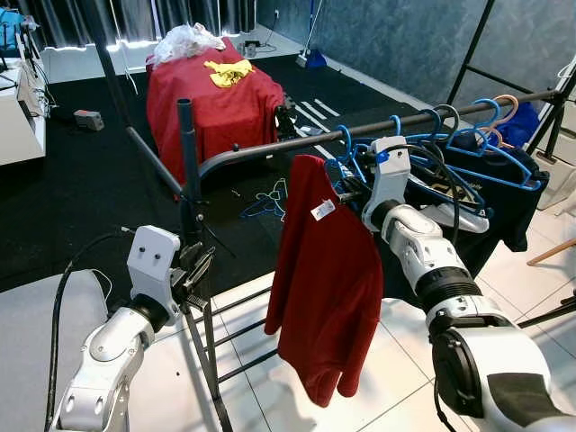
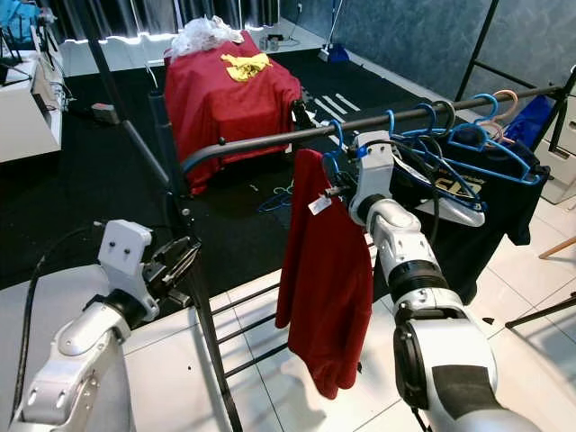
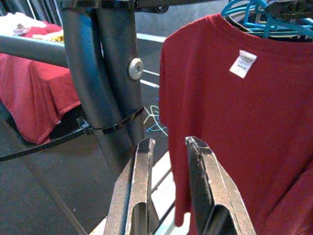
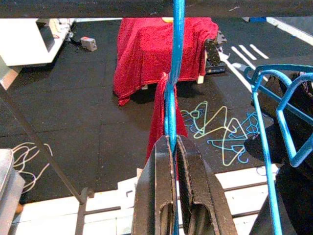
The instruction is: Hang hanger
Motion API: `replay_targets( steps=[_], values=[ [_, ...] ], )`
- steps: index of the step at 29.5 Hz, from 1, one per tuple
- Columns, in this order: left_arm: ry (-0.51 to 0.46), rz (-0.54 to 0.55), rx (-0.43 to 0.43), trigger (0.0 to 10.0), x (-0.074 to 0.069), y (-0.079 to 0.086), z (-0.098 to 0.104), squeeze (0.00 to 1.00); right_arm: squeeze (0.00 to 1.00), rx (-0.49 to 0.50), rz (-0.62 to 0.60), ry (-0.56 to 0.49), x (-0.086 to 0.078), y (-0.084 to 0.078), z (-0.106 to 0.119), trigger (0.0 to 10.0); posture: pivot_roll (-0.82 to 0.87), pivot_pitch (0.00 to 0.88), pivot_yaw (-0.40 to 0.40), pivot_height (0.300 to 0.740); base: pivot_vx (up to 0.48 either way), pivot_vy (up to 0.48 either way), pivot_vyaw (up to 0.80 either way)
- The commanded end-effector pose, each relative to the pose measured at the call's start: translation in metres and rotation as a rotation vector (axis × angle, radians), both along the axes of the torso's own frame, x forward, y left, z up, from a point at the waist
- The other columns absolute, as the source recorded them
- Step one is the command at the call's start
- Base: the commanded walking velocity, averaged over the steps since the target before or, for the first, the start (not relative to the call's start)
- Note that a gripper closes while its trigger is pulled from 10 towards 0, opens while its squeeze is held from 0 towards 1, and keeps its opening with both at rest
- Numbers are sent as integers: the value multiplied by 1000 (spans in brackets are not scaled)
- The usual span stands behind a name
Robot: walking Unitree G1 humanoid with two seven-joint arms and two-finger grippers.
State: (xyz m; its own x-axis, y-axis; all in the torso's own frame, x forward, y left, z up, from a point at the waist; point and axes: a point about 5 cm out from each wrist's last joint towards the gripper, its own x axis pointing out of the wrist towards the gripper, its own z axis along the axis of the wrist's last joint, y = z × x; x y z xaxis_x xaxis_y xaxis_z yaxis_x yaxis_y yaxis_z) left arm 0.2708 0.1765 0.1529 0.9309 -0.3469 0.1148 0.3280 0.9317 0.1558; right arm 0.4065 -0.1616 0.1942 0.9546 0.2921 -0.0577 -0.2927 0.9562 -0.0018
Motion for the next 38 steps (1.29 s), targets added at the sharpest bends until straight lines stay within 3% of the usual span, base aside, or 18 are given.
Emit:
replay_targets(
  steps=[1,5,6,7,14,35,37,38],
  values=[
    [17,4,19,10000,-1,3,-3,0,851,-13,0,-12,2,-2,6,10000,-7,39,-38,740,0,0,0],
    [19,3,21,10000,-1,3,-3,0,851,-15,-2,-13,2,-3,7,10000,-7,39,-38,740,0,0,0],
    [21,3,23,10000,-2,4,-3,0,184,-17,-13,-15,3,-4,8,10000,-4,51,-35,740,0,0,0],
    [22,3,23,10000,-3,4,-2,0,0,-15,-20,-19,3,-5,9,10000,0,68,-31,740,0,0,0],
    [40,0,25,10000,-9,5,-1,0,0,-5,-27,-42,5,-8,19,10000,3,109,-24,740,0,0,0],
    [72,-10,47,10000,-18,11,-1,0,0,13,-37,-19,6,-12,14,10000,41,153,-3,740,0,0,0],
    [72,-13,51,10000,-18,12,1,0,0,21,-27,-27,5,-12,15,3608,44,159,3,740,0,0,0],
    [72,-13,51,10000,-18,12,1,0,0,21,-27,-27,5,-12,15,3608,44,159,3,740,0,0,0]
  ],
)
